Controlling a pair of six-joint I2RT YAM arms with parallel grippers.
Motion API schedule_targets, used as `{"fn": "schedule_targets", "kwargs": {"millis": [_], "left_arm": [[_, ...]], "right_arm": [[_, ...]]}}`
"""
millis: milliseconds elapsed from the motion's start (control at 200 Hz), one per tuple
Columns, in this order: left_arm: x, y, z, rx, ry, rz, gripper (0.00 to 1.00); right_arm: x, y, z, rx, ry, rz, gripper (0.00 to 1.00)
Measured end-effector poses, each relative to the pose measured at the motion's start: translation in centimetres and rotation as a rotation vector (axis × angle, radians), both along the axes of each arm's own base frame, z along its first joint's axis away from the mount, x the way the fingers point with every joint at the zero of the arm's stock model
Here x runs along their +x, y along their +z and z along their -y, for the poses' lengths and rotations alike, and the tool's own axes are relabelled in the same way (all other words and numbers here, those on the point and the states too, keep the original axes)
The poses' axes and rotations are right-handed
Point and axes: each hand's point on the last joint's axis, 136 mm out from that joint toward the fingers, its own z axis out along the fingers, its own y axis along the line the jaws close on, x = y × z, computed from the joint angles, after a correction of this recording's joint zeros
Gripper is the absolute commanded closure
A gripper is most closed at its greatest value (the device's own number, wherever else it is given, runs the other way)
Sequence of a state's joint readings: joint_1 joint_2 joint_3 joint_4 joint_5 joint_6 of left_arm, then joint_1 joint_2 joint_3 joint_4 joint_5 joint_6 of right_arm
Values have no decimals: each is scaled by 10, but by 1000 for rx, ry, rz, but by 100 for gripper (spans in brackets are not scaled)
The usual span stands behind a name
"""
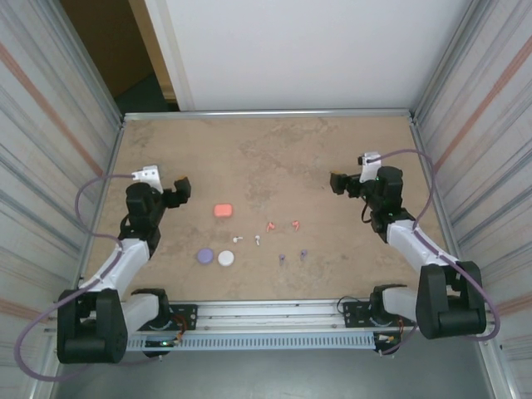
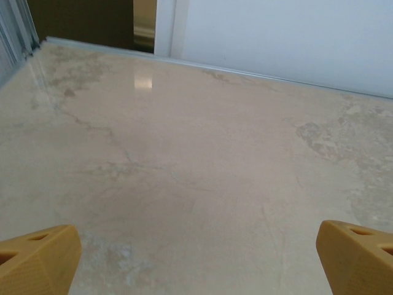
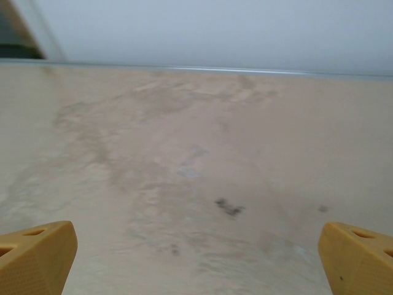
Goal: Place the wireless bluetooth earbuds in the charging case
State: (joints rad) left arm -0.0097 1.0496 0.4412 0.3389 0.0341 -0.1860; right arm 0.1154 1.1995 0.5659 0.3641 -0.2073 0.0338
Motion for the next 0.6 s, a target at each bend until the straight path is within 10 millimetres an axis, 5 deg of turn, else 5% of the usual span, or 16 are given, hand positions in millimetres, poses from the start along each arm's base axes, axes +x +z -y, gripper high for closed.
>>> {"fn": "schedule_targets", "kwargs": {"millis": [601], "left_arm": [[-31,1,33,-343,-73,-79,1]], "right_arm": [[-32,12,-150,-82,604,-44,0]]}}
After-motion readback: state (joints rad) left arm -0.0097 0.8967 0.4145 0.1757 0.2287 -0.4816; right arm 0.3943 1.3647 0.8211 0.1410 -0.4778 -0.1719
